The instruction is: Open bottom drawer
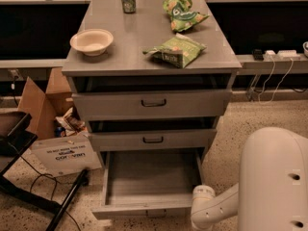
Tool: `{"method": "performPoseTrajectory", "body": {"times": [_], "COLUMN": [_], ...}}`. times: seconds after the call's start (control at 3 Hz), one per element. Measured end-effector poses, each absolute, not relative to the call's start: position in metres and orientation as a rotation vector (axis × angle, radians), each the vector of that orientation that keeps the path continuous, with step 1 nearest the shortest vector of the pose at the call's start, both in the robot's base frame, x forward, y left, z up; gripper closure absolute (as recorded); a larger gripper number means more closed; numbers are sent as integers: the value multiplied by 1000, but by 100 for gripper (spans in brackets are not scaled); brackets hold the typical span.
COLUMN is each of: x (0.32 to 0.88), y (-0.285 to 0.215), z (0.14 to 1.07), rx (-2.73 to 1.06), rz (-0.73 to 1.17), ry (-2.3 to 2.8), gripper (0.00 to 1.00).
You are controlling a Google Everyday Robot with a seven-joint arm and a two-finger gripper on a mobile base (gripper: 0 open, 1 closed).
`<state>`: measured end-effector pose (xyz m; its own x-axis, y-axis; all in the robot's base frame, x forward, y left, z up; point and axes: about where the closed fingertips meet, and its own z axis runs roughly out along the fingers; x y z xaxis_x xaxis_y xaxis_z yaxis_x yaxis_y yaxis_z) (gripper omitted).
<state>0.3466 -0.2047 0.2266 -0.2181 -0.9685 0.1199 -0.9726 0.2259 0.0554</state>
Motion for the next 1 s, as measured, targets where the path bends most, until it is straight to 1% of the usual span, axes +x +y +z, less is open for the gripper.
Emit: {"method": "performPoseTrajectory", "body": {"times": [0.33, 0.67, 1.0], "x": [385, 419, 449], "y": [-172, -154, -154], "z": [236, 233, 209], "rx": [2076, 2178, 2205], "rz": [107, 112, 60], "ry": [-2288, -2244, -2227], "gripper": [0, 0, 0]}}
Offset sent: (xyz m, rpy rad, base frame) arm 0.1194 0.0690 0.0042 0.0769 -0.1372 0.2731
